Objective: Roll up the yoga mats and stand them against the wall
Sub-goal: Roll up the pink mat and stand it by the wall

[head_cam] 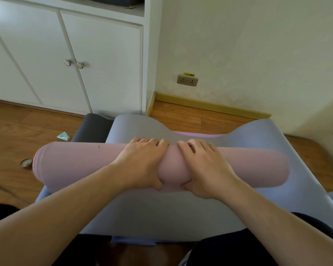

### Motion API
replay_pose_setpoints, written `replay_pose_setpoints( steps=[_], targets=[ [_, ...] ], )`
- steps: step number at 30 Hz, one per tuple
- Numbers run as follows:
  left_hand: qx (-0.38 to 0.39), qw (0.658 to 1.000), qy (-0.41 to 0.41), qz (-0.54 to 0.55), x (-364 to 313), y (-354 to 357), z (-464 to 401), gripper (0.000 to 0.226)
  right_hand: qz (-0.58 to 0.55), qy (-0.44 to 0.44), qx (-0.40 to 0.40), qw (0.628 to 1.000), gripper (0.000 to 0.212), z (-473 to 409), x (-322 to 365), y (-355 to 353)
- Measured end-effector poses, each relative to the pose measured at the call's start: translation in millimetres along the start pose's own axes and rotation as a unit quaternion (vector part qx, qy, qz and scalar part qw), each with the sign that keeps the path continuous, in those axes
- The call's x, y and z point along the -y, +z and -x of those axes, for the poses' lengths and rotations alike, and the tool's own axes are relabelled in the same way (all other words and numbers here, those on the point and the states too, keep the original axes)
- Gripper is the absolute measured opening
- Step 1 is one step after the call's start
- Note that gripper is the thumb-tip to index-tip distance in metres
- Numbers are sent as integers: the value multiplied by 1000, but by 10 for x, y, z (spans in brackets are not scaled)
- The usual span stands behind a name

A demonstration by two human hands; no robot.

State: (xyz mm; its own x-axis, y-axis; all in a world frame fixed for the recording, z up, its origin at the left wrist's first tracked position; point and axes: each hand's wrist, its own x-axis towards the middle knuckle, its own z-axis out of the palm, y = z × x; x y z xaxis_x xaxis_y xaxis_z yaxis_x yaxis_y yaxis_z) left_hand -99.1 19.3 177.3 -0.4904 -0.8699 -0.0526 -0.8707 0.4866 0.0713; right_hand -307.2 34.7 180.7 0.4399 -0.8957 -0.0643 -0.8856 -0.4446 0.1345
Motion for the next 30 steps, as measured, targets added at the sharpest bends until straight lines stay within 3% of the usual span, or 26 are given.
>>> replay_pose_setpoints(
  steps=[6,8,14,19,22,25,30],
  targets=[
    [-27,998,-2,-62,-66,107,54,106,-62,16,-5,998,91,11,-78,-68],
    [-26,997,-3,-79,-66,123,18,99,-88,15,-2,996,91,28,-70,-61],
    [9,1000,-2,-21,24,-12,-21,86,-22,-10,16,1000,137,63,-47,-20],
    [27,999,1,18,25,-39,1,93,-18,-14,-2,1000,103,27,-62,-20],
    [-6,999,4,-33,-47,16,30,115,-45,-1,-7,999,98,27,-120,-78],
    [-25,996,1,-90,-136,99,4,112,-105,17,8,994,103,50,-163,-92],
    [-25,999,5,-43,-39,27,-36,88,-89,10,16,996,134,83,-114,-78]
  ],
)
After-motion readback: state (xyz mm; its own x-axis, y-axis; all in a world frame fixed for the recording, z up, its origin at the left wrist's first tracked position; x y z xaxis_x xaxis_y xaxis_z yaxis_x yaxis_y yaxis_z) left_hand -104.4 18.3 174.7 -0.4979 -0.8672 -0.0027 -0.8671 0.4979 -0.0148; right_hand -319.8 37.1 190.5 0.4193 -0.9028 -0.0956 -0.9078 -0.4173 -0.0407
